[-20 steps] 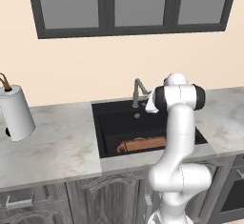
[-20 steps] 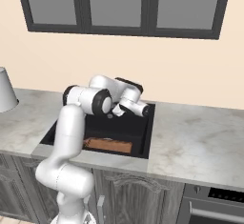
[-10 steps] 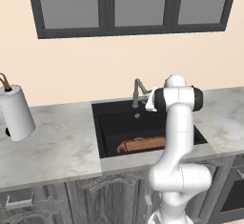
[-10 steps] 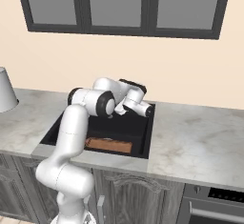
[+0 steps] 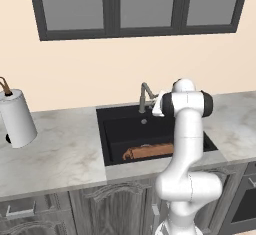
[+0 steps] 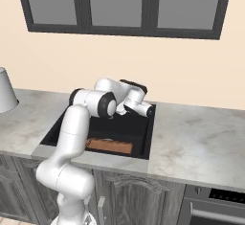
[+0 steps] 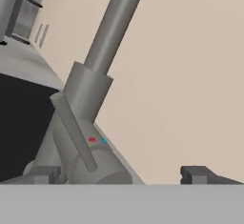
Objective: Turn on the sink faucet with hot water and rinse the cutting board for ten seconds, then turn off the faucet. Push the cutting board to reach the water if necessary.
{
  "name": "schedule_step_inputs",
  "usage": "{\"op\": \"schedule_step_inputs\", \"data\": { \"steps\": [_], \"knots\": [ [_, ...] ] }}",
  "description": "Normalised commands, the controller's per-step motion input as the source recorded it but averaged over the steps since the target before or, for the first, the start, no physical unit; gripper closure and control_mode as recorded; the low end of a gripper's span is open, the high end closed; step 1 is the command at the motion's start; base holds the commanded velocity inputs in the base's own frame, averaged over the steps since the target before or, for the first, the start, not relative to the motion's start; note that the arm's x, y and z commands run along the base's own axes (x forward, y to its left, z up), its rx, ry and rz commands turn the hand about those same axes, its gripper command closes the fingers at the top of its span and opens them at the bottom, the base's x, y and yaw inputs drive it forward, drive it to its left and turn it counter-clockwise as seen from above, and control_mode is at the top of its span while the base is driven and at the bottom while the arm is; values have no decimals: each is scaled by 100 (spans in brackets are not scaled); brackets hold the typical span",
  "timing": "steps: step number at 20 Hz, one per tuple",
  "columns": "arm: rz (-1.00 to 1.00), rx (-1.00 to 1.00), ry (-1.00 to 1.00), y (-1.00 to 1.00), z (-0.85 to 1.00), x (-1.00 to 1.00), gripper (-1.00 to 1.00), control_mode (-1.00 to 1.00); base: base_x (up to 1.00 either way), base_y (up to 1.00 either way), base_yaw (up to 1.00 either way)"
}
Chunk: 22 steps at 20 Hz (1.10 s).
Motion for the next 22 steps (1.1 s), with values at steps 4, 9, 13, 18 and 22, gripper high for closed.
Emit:
{"op": "schedule_step_inputs", "data": {
  "steps": [4, 9, 13, 18, 22],
  "knots": [
    [0, 0, 0, 12, 0, 31, -100, -100, 0, 0, 0],
    [-5, 1, 0, 8, 0, 29, -100, -100, 0, 0, 0],
    [-12, 13, 0, 0, 23, 19, -100, -100, 0, 0, 0],
    [-12, 28, 1, 0, 48, 1, -100, -100, 0, 0, 0],
    [-10, 38, 1, 0, 49, 0, -100, -100, 0, 0, 0]
  ]
}}
